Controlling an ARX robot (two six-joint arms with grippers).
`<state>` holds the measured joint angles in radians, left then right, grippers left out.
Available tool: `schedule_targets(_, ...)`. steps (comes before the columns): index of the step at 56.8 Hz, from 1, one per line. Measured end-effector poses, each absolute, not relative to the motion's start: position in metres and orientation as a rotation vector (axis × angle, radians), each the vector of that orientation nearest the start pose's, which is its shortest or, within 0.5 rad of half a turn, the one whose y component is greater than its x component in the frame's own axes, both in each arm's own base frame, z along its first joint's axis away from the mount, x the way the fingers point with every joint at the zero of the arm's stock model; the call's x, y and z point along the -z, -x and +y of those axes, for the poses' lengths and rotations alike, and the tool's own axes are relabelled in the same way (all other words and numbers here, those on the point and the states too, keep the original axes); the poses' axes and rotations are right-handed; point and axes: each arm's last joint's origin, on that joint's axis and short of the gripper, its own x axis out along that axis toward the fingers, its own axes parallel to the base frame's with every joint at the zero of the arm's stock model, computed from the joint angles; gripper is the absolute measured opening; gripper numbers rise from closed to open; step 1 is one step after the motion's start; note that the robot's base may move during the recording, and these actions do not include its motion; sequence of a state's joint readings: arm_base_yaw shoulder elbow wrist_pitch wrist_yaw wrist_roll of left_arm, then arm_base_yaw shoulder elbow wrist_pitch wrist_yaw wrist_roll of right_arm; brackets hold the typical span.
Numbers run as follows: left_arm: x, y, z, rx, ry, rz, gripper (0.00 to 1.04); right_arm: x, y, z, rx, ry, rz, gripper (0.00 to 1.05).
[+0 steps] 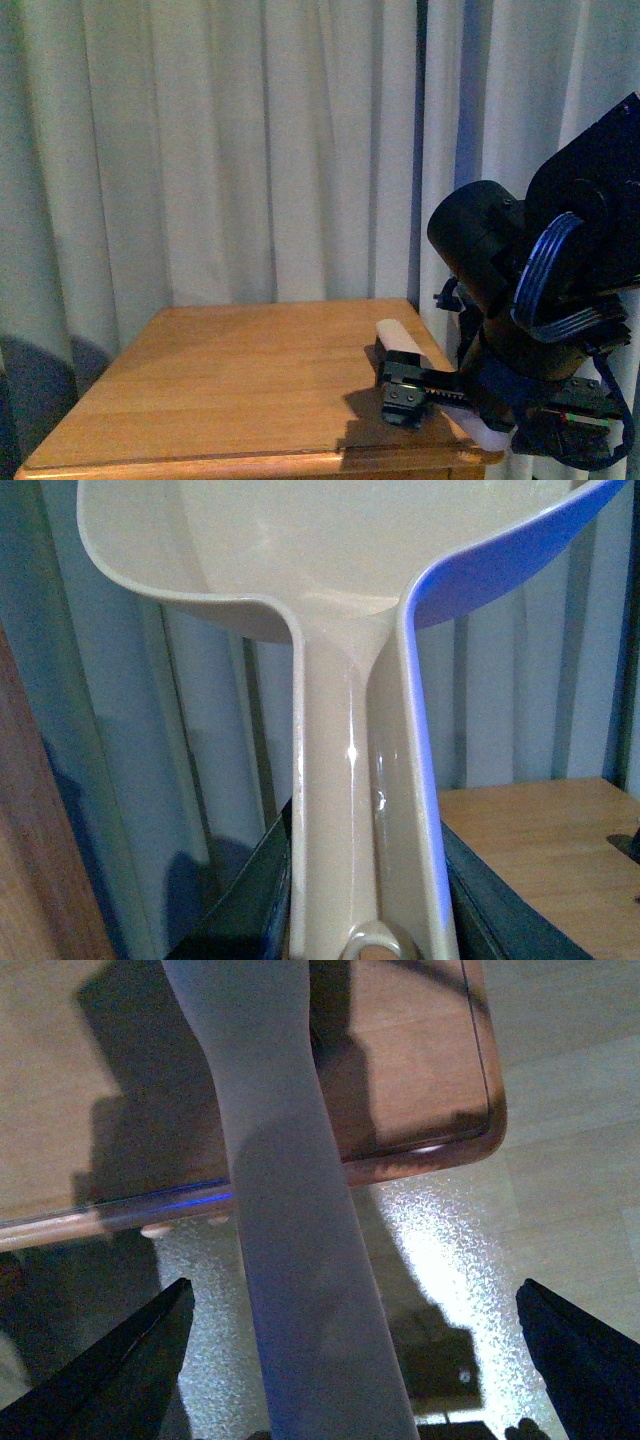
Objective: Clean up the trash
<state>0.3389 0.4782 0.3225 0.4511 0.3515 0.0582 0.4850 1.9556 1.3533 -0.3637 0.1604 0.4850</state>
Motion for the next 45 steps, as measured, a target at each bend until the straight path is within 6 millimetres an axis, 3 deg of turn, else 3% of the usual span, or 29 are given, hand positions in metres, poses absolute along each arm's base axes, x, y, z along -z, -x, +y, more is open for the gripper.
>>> schedule_targets(28, -0.274, -0.124, 0.033, 0.004, -0.158, -0.278, 0.28, -0.178, -0.369, 0.186, -0.071, -0.123, 0.937, 0.21)
schedule_targets(45, -0.274, -0.124, 0.033, 0.004, -0.157, -0.278, 0.28, -0.193, -0.365, 0.175, -0.059, -0.039, 0.816, 0.19)
